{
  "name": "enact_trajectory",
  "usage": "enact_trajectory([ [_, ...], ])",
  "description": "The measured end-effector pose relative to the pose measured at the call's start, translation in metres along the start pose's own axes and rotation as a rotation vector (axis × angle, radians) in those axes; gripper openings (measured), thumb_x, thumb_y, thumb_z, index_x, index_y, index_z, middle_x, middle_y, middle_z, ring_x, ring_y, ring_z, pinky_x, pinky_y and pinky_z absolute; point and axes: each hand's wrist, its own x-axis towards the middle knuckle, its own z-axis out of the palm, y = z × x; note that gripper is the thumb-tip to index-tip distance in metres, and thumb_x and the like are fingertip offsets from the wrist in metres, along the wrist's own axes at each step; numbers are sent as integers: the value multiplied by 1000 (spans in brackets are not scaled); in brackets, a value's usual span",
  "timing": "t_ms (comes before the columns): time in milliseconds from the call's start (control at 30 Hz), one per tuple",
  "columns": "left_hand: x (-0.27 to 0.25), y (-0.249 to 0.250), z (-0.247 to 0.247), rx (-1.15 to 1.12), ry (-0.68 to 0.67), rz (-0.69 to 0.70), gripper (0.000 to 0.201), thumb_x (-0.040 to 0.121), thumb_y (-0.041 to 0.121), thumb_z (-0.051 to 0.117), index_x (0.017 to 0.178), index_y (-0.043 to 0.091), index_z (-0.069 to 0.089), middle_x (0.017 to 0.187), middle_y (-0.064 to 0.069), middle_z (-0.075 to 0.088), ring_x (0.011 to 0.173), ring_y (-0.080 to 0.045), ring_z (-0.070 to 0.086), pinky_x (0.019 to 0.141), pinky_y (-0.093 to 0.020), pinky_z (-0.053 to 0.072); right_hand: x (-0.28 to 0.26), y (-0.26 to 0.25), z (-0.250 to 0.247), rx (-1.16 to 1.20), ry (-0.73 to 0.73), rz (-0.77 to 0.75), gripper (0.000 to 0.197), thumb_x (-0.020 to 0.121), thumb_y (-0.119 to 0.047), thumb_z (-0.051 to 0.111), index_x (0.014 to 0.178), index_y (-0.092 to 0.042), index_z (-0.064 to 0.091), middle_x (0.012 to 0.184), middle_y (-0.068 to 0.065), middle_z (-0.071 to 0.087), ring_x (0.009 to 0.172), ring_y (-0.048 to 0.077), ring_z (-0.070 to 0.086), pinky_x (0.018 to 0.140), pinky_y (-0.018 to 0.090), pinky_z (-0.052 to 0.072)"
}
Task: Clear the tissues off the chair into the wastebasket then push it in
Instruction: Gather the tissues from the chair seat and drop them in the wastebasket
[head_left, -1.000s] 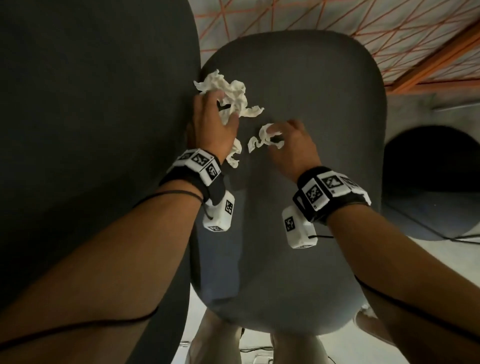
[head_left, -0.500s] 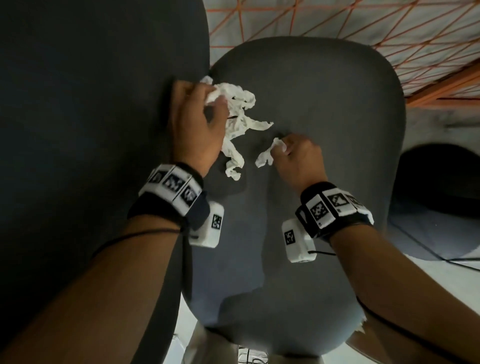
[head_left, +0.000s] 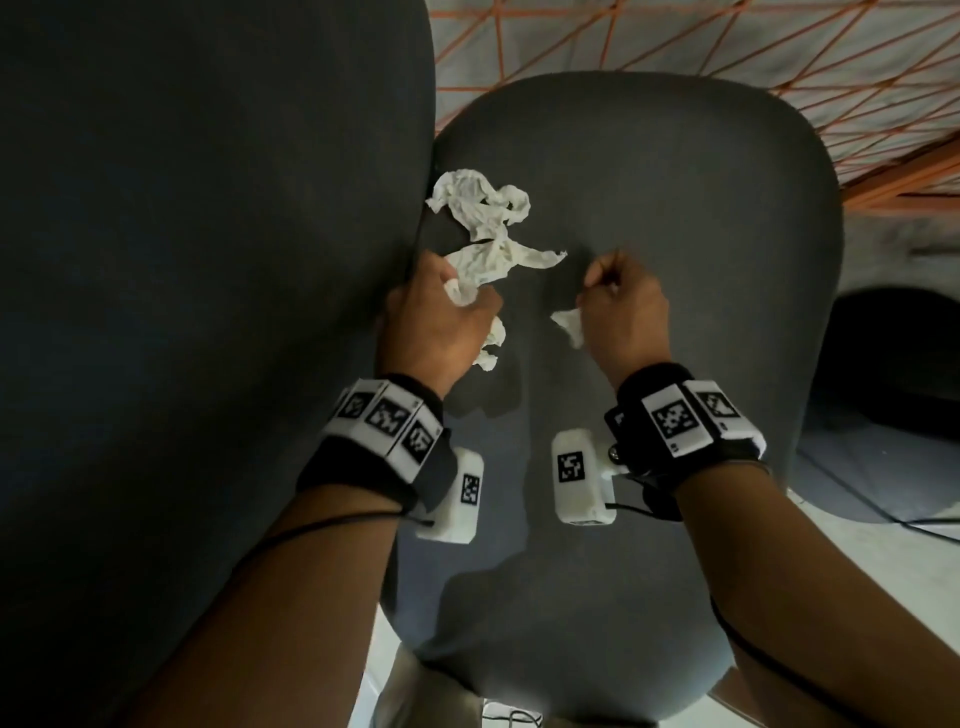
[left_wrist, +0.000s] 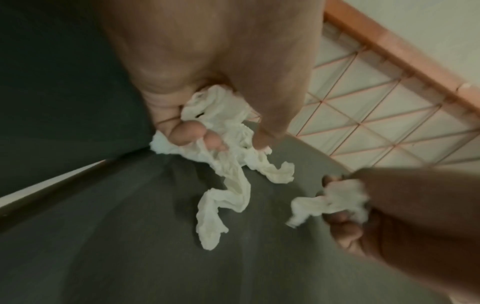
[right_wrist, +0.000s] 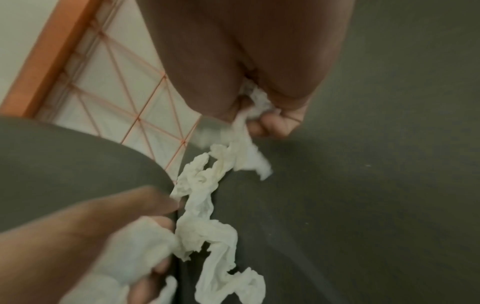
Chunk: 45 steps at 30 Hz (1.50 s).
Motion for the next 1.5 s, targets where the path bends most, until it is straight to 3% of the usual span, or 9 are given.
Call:
enact_trajectory([
  [133,2,-11,21,165,-93,-78,73,62,71,68,115,21,59,111,-3,67,104,-29,64,89,-44,54,10,-19,13,-135,-58,-104,15,88,-20,45,99,-23,55,94,1,64,83,22,62,73,32,50],
  [267,-11,-28,35,157,-71,21,27,78,40,67,97,21,65,98,-2,72,94,-28,66,78,-38,55,19,-19,25,-426,-161,-232,35,86,-40,58,118,-26,54,128,4,50,99,30,61,81,37,48],
  [433,-34,-46,29,44,-11,111,15,76,26,59,70,19,48,71,-3,61,70,-27,59,62,-36,49,23,-22,11,-361,-148,-177,14,88,-31,56,87,-18,53,90,1,55,82,24,56,68,31,41],
  [600,-41,-47,6,-97,41,116,22,81,2,57,92,21,55,89,0,69,85,-26,68,74,-44,57,7,-11,-10,-159,-129,-72,26,86,-12,55,66,-24,43,64,-6,47,56,7,43,45,7,34],
  [733,-23,-15,-7,-102,115,206,23,83,11,57,104,18,59,92,2,67,89,-28,64,79,-38,54,-11,11,-17,-12,-70,51,30,76,3,49,64,-25,45,65,-2,54,58,17,57,51,17,44],
  [1067,60,38,30,116,-21,361,51,82,34,71,126,27,46,127,-2,57,113,-24,58,95,-39,50,-40,32,-33,58,-49,100,11,90,-16,51,82,-24,54,66,-7,55,57,3,51,53,17,38],
  [1233,59,37,30,166,8,375,31,86,36,70,99,9,65,108,-12,69,101,-29,66,84,-37,53,-33,30,-25,-37,-60,22,24,88,-37,66,99,-20,52,80,-14,52,67,-1,50,52,5,35],
  [1367,42,14,27,-122,-47,177,41,65,49,74,78,12,64,85,-12,73,81,-28,72,74,-45,60,-20,10,-5,-89,-129,-69,44,82,-45,71,113,-21,50,94,-7,58,82,18,59,70,23,41],
  [1500,14,-1,27,-404,-103,0,7,66,26,68,72,23,70,84,-7,74,88,-30,73,78,-49,61,-13,-3,13,-168,-348,-144,54,81,-43,71,128,-29,48,99,-2,59,91,22,60,76,28,42],
])
